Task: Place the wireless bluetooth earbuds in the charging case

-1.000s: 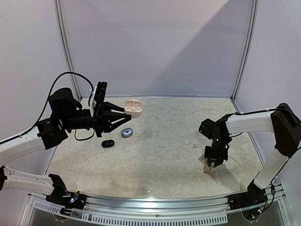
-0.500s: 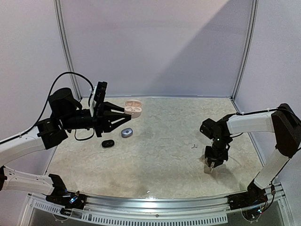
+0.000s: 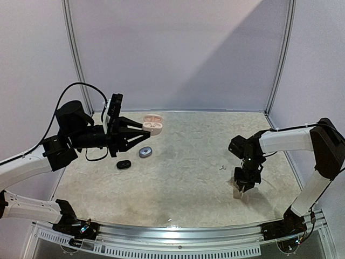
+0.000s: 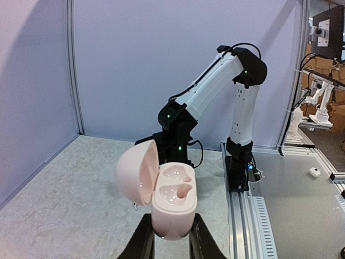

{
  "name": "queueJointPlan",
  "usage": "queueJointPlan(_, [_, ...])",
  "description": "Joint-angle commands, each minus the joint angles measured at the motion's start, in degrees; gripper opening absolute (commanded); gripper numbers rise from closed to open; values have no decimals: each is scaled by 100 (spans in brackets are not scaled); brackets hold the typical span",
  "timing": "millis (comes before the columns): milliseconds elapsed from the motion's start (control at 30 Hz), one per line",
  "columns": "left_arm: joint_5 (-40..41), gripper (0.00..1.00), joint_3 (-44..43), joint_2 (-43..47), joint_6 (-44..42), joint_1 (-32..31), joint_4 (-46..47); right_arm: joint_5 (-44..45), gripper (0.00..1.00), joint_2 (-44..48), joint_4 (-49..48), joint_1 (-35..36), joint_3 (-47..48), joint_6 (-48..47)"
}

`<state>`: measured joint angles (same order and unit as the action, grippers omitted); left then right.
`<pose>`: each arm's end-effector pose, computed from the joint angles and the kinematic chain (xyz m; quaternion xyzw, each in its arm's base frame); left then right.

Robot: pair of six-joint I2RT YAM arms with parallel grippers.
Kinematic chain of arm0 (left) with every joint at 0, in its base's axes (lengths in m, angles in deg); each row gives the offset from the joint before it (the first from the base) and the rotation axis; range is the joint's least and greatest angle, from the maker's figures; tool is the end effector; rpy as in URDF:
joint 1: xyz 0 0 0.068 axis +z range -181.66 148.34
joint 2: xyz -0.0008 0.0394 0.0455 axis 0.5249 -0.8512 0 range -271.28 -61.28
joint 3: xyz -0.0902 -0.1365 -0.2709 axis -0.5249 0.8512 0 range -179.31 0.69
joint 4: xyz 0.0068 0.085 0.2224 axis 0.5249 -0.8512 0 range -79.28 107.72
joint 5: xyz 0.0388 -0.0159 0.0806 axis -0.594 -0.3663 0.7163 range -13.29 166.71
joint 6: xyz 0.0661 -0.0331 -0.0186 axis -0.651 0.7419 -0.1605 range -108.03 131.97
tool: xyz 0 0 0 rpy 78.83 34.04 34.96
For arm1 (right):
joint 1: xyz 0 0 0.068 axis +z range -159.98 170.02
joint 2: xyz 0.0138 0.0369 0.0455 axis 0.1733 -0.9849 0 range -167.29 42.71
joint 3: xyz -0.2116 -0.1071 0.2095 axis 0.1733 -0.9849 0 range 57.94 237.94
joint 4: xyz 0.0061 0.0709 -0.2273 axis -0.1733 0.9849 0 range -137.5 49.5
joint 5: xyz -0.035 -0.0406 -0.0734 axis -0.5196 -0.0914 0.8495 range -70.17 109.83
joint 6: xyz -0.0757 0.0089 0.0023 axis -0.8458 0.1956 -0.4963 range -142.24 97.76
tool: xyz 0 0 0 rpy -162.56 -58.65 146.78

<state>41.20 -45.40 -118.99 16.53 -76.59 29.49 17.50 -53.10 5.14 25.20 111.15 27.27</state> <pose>0.1215 -0.1742 0.3895 0.4347 0.5567 -0.4778 0.5223 0.1956 0.1410 0.1780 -0.1255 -0.9908 0.0158 0.0475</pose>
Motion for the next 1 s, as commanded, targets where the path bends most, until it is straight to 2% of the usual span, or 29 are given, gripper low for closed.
queueJointPlan(0, [30,0,29,67,-35,37,18,-40,13,-203,66,5,24,-207])
queueJointPlan(233, [42,0,71,73,107,63,194,-21,8,569,-118,180,871,-929])
queueJointPlan(467, [-360,0,154,27,-15,94,935,202,6,1446,-750,924,2771,-1804])
queueJointPlan(600, [-838,0,142,-75,-288,98,1247,78,6,1529,-1514,1627,3703,-2549])
queueJointPlan(767, [-1166,0,29,-141,-691,107,1079,-882,6,1492,-2894,2321,4114,-3298])
queueJointPlan(867, [-1216,0,-29,-152,-622,107,1011,-1027,6,1450,-3479,2731,4225,-3731])
queueJointPlan(967, [-878,0,-50,-84,-677,98,805,-968,6,1277,-3526,3063,4571,-4133])
